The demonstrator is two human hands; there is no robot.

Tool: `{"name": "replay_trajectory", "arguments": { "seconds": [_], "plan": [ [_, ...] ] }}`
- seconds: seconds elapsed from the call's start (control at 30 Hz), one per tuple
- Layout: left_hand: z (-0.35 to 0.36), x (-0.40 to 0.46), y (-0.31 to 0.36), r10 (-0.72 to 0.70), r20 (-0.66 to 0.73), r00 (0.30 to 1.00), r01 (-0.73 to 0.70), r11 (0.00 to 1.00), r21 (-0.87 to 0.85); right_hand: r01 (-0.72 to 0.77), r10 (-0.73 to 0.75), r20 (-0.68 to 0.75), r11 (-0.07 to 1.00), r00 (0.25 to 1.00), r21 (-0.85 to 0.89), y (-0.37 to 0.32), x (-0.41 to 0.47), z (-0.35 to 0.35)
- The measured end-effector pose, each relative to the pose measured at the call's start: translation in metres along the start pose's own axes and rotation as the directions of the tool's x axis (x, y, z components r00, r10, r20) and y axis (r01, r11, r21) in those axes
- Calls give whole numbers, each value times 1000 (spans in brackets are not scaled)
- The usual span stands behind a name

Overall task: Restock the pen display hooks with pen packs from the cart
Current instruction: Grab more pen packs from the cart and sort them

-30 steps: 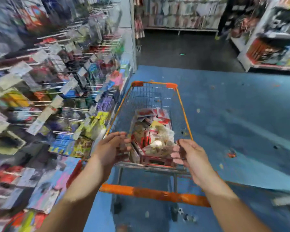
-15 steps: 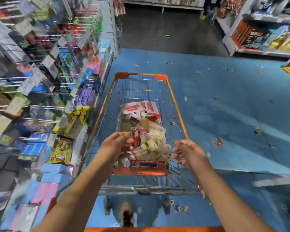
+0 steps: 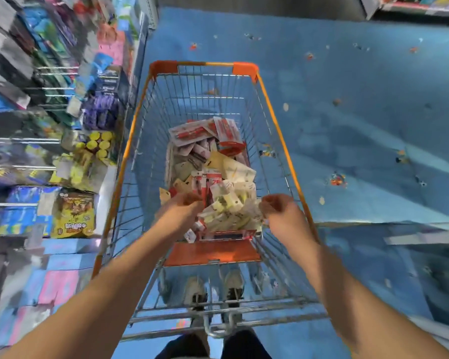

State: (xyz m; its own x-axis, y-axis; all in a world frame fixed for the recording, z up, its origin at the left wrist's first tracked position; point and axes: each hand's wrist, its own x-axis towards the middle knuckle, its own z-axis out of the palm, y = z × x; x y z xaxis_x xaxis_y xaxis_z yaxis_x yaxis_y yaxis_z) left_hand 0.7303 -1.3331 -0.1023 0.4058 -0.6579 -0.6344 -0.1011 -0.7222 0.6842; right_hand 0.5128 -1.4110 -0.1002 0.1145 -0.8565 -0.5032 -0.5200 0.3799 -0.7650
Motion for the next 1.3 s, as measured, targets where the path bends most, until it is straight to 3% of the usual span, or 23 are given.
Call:
{"name": "replay_trajectory", "arguments": {
  "seconds": [0.1, 0.23, 0.37, 0.5, 0.67, 0.8, 0.9, 1.07, 1.17, 1.3],
  "plan": [
    [15, 26, -9, -1, 62, 998, -10, 983, 183, -31, 31, 12, 999, 999, -36, 17, 33, 24],
    [42, 67, -21, -48, 72, 996, 34, 983, 180, -37, 37, -3, 992, 999, -121, 50, 77, 59],
    [70, 111, -42, -85, 53, 995, 76, 984, 159, -2, -24, -46, 874, 999, -487, 84, 102, 80],
    [95, 144, -60, -105, 44, 994, 93, 971, 219, 21, -9, 22, 744, 1000, -667, 116, 114, 87],
    [119, 171, -72, -138, 48, 989, 120, 957, 264, 45, -54, 13, 643, 998, -764, 140, 132, 93],
    [134, 201, -101, -171, 17, 985, 166, 972, 164, -30, -30, -64, 644, 998, -765, 133, 131, 94],
    [138, 210, -116, -176, 14, 984, 172, 974, 147, -20, -60, -67, 580, 996, -814, 130, 130, 96],
    [127, 186, -100, -90, 72, 993, 63, 946, 317, -11, -97, -78, 554, 992, -832, 134, 131, 99],
    [122, 181, -101, -54, 175, 983, 3, 960, 281, 40, -109, -27, 565, 994, -824, 136, 124, 101],
    [119, 178, -105, 11, 271, 962, -117, 918, 378, 77, -114, 17, 551, 993, -831, 135, 116, 98]
  ]
}}
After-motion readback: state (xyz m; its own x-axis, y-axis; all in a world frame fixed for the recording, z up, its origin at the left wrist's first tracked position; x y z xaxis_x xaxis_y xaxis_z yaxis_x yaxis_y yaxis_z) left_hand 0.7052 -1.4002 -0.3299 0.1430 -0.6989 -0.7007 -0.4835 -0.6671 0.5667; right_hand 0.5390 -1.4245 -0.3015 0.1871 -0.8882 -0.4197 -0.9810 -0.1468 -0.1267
